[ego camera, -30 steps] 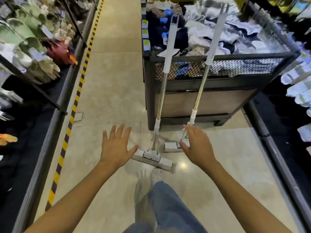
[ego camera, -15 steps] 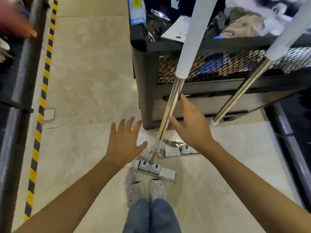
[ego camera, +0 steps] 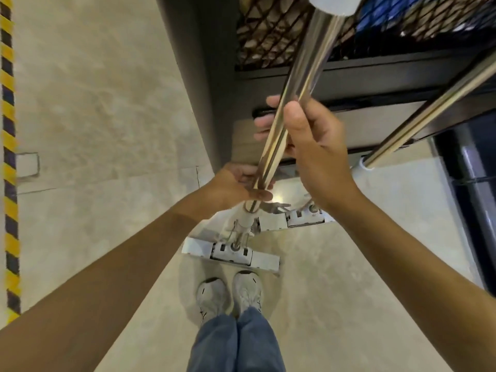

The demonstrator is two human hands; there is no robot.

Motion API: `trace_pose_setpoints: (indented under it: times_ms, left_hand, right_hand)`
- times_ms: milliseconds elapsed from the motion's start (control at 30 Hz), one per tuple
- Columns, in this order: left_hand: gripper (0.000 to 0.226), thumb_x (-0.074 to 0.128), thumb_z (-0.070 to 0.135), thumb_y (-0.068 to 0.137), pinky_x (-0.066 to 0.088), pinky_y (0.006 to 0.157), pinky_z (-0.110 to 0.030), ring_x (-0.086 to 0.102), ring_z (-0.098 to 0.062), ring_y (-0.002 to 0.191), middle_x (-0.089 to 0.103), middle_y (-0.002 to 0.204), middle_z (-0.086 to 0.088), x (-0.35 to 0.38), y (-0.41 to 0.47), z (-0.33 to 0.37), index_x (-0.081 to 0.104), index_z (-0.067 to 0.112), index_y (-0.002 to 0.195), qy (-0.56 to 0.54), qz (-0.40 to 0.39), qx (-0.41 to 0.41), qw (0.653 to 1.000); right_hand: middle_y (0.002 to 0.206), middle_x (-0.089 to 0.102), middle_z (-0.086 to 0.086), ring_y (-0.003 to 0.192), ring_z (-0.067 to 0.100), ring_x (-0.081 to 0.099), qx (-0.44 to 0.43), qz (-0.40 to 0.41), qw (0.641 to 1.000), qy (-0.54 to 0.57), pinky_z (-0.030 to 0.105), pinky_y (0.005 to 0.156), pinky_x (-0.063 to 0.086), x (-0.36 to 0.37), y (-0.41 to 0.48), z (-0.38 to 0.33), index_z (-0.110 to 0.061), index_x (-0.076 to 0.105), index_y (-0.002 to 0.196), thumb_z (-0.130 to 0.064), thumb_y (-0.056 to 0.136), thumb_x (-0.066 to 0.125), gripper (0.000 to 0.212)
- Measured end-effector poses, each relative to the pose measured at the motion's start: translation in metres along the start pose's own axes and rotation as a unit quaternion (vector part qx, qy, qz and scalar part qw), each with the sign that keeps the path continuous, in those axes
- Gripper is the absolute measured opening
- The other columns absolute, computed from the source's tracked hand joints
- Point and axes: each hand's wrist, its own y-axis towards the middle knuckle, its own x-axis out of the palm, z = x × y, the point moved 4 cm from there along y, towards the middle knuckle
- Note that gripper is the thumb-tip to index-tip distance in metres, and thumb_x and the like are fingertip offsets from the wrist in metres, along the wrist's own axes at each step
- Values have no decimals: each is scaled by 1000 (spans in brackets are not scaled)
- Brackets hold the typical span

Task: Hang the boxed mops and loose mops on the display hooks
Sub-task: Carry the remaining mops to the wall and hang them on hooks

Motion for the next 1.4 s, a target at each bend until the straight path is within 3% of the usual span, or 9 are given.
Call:
trace_pose_setpoints:
  times_ms: [67,267,500,700,800,900,1000,1200,1400]
  left_hand:
    - [30,77,-5,68,56,83,-28,70,-16,86,74,81,7,0,-2,0,71,21,82,-8,3,5,1000]
    - [25,75,-4,71,55,77,-21,68,-2,72,72,70,16,6,-27,10,68,19,77,-1,-7,32,999]
    - [25,76,-4,71,51,70,-17,64,-2,69,67,70,11,5,-82,66,66,19,74,36,-41,61,997]
    - [23,75,-3,73,53,73,-20,65,-9,77,70,76,7,-1,-152,132,69,19,76,65,-52,125,989]
    - [19,75,1,75,50,73,-19,66,-5,76,70,75,11,-6,-193,172,69,19,79,93,-47,142,984]
    - [17,74,5,77,53,74,-28,67,-7,78,72,82,6,-16,-234,217,70,19,86,111,-23,158,981]
    - [15,74,9,78,52,69,-28,65,-17,80,71,88,-8,-26,-278,264,70,18,90,122,11,177,976]
    - [13,73,12,80,55,63,-27,69,-17,83,73,84,-6,-47,-363,338,70,18,91,139,83,231,959]
    - [10,70,12,82,57,66,-26,70,-13,83,73,78,6,-63,-439,379,69,21,86,122,184,264,939]
  right_hand:
    - [80,67,4,73,11,68,-5,8,1000,-9,21,66,54,1,-2,-1,-18,58,96,-33,90,49,18]
    - [74,63,3,70,18,62,-23,21,999,-28,35,73,55,9,-23,-13,-15,58,89,-44,83,48,31]
    - [73,61,1,69,13,60,-64,2,997,-37,24,66,53,25,-54,-82,-21,57,90,-65,77,49,47]
    - [74,62,4,71,21,61,-107,-28,993,-31,43,69,53,44,-83,-172,-15,58,89,-65,77,52,52]
    - [74,63,4,70,17,63,-112,-41,992,-31,42,70,54,54,-95,-225,-16,59,88,-49,86,58,33]
    - [75,61,8,63,9,65,-118,-63,991,-25,24,59,53,69,-105,-287,-15,58,87,-31,90,50,18]
    - [78,59,11,58,4,65,-139,-73,987,-21,19,55,52,87,-115,-352,-12,57,86,-23,98,48,18]
    - [67,65,5,51,14,63,-190,-115,975,-14,26,56,54,123,-135,-459,-10,59,87,-31,97,48,26]
    - [72,69,1,68,25,66,-220,-193,956,-27,39,73,54,164,-152,-529,-14,59,91,-43,95,47,32]
